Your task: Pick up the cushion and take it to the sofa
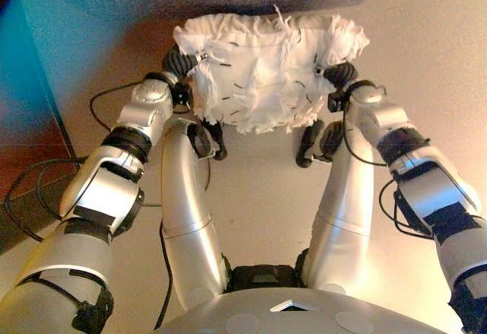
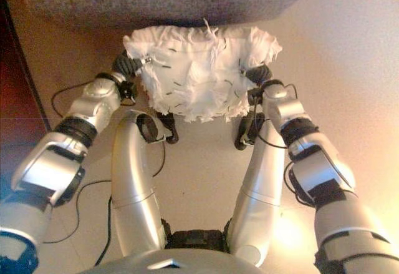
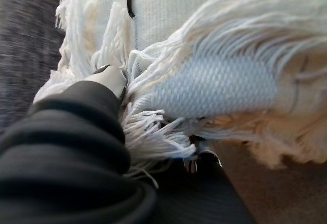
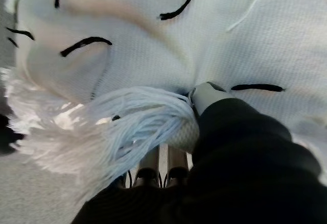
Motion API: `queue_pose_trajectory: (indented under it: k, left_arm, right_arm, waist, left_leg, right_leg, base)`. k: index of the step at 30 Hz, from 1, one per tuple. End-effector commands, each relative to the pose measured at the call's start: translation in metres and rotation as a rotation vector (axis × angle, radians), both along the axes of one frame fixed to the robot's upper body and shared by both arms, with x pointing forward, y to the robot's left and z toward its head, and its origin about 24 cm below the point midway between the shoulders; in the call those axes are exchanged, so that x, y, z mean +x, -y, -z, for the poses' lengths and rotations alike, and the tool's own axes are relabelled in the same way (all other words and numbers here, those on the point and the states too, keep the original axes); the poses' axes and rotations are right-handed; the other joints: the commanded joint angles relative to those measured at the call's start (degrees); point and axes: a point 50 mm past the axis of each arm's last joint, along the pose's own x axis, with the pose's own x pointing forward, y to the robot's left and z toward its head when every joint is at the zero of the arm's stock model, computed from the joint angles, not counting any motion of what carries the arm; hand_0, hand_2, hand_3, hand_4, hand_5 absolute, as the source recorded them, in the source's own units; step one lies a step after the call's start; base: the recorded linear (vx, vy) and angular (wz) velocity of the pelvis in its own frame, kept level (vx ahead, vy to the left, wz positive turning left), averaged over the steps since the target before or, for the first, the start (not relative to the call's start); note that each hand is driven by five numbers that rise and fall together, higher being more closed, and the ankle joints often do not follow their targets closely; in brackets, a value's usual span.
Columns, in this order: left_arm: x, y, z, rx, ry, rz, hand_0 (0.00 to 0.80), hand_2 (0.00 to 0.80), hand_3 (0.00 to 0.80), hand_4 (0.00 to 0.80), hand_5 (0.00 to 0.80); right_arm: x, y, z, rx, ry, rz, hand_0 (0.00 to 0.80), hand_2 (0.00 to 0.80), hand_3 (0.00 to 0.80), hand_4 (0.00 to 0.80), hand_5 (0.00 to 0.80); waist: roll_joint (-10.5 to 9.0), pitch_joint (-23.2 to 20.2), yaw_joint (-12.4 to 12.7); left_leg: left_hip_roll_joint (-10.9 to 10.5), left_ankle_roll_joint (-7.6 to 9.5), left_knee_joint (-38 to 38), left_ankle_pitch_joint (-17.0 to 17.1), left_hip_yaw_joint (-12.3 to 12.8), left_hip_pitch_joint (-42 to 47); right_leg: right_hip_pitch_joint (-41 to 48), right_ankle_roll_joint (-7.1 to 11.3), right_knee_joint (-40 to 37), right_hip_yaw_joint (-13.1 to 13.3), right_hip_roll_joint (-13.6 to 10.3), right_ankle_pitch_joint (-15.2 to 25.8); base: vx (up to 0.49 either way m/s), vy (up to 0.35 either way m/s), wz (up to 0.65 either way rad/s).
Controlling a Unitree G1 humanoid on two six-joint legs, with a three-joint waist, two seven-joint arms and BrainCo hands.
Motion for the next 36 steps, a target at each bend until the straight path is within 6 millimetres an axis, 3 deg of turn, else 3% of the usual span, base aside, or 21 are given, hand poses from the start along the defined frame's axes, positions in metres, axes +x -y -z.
queue_pose_trajectory:
  k: [1,4,9,14,19,26,30,36]
  left_arm:
    - [-0.003,0.048,-0.035,-0.103,0.234,0.171,0.800,0.800,0.800,0.800,0.800]
    - [-0.009,0.046,-0.030,-0.166,0.271,0.126,0.800,0.800,0.800,0.800,0.800]
    - [-0.021,0.043,-0.023,-0.170,0.335,0.063,0.800,0.800,0.800,0.800,0.800]
    - [-0.040,0.035,-0.013,-0.247,0.354,0.017,0.800,0.800,0.800,0.800,0.800]
    - [-0.067,0.030,0.011,-0.278,0.303,-0.004,0.800,0.800,0.800,0.800,0.800]
    - [-0.077,0.016,0.021,-0.286,0.263,-0.059,0.800,0.800,0.800,0.800,0.800]
    - [-0.086,0.008,0.039,-0.258,0.166,-0.116,0.800,0.800,0.800,0.800,0.800]
    - [-0.090,-0.003,0.054,-0.202,0.094,-0.161,0.800,0.800,0.800,0.800,0.800]
  right_arm:
    - [-0.001,-0.056,-0.037,0.153,0.223,-0.189,0.800,0.800,0.800,0.800,0.800]
    - [-0.010,-0.056,-0.028,0.199,0.257,-0.178,0.800,0.800,0.800,0.800,0.800]
    - [-0.025,-0.055,-0.020,0.227,0.338,-0.160,0.800,0.800,0.800,0.800,0.800]
    - [-0.056,-0.048,-0.010,0.270,0.423,-0.158,0.800,0.800,0.800,0.800,0.800]
    - [-0.083,-0.017,0.022,0.316,0.357,-0.091,0.800,0.800,0.800,0.800,0.800]
    - [-0.090,-0.005,0.024,0.385,0.352,-0.084,0.800,0.800,0.800,0.800,0.800]
    - [-0.097,-0.009,0.044,0.422,0.239,-0.013,0.800,0.800,0.800,0.800,0.800]
    - [-0.097,-0.021,0.051,0.389,0.192,-0.019,0.800,0.800,0.800,0.800,0.800]
  waist:
    - [0.79,-0.6,-0.1]
    - [0.26,-0.6,-0.5]
    - [-0.43,-0.6,-0.6]
    - [-1.71,-4.3,-0.1]
    - [-2.97,-10.3,1.5]
    - [-3.48,-15.2,2.6]
    - [-3.92,-20.8,3.6]
    - [-4.46,-26.2,3.7]
  left_leg:
    - [1.5,-3.52,-6.4,-2.5,-0.4,8.4]
    - [1.3,-4.65,-12.3,-0.5,0.0,13.2]
    - [0.1,-5.05,-25.3,4.0,0.8,22.8]
    - [-3.5,-4.23,-39.1,7.7,1.5,33.8]
    - [-8.2,-2.77,-52.1,11.7,1.2,47.5]
    - [-9.8,-2.15,-60.7,12.4,1.4,59.7]
    - [-10.3,-1.97,-69.4,13.7,2.1,69.3]
    - [-11.2,-1.15,-74.9,13.6,4.0,77.4]
  right_leg:
    - [7.8,1.45,-14.9,2.3,1.5,9.2]
    - [12.4,2.58,-19.6,1.6,2.4,11.3]
    - [21.8,4.17,-30.2,0.1,3.0,14.6]
    - [33.0,6.02,-44.6,-3.5,2.1,18.0]
    - [48.6,6.74,-60.0,-8.4,1.0,21.8]
    - [61.5,7.29,-68.8,-10.8,1.2,23.2]
    - [70.6,8.05,-75.6,-11.6,3.2,24.1]
    - [77.4,8.09,-80.4,-11.5,4.6,24.7]
  base:
    - [0.023,-0.021,-0.11]
    - [0.005,-0.018,-0.09]
    - [0.004,-0.010,-0.11]
    - [0.113,-0.021,0.03]
    - [0.219,0.018,0.01]
    - [0.128,0.034,0.03]
    - [0.208,0.040,0.00]
    - [0.185,0.072,-0.07]
